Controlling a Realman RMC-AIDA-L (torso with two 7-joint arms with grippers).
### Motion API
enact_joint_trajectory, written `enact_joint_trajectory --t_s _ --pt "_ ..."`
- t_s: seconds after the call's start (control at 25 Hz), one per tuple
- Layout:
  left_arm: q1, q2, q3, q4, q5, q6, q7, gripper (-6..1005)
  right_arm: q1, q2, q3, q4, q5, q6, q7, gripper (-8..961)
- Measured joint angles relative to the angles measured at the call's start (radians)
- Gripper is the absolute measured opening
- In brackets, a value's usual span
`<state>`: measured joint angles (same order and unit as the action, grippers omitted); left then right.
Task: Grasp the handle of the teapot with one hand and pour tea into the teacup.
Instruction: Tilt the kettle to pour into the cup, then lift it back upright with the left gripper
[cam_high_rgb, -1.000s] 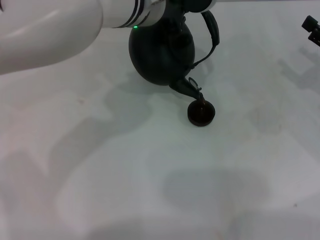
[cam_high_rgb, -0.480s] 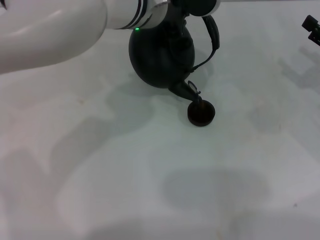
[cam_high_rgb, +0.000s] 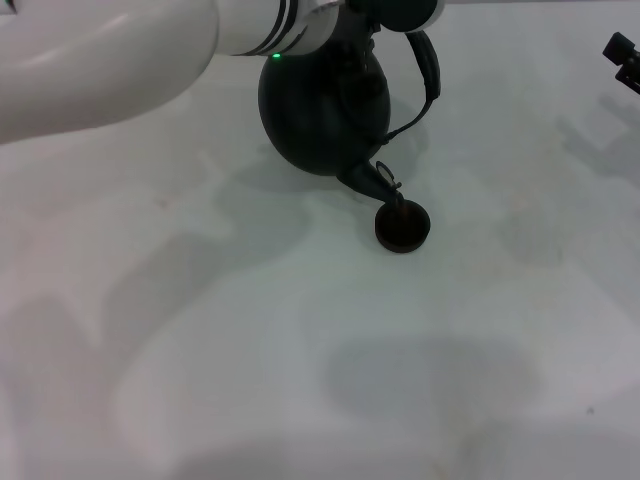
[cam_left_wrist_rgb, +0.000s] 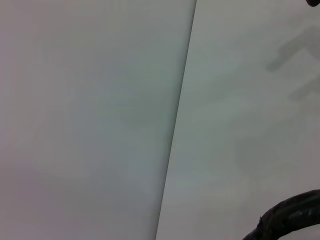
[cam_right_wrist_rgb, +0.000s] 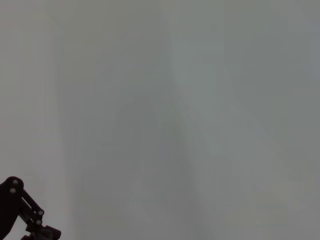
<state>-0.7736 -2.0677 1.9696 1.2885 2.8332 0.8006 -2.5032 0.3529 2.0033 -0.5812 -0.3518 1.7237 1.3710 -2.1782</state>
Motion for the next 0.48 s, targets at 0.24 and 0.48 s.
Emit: enact_joint_trajectory --t_s 0.24,0.48 --pt "0.000 0.000 0.000 0.000 0.000 0.000 0.006 110 0.000 0.000 0.002 0.001 -0.001 -0.001 0.000 835" --pt "0.000 0.000 0.000 -0.001 0.000 0.000 0.005 110 0.000 0.000 0.001 0.001 0.001 -0.009 0.000 835"
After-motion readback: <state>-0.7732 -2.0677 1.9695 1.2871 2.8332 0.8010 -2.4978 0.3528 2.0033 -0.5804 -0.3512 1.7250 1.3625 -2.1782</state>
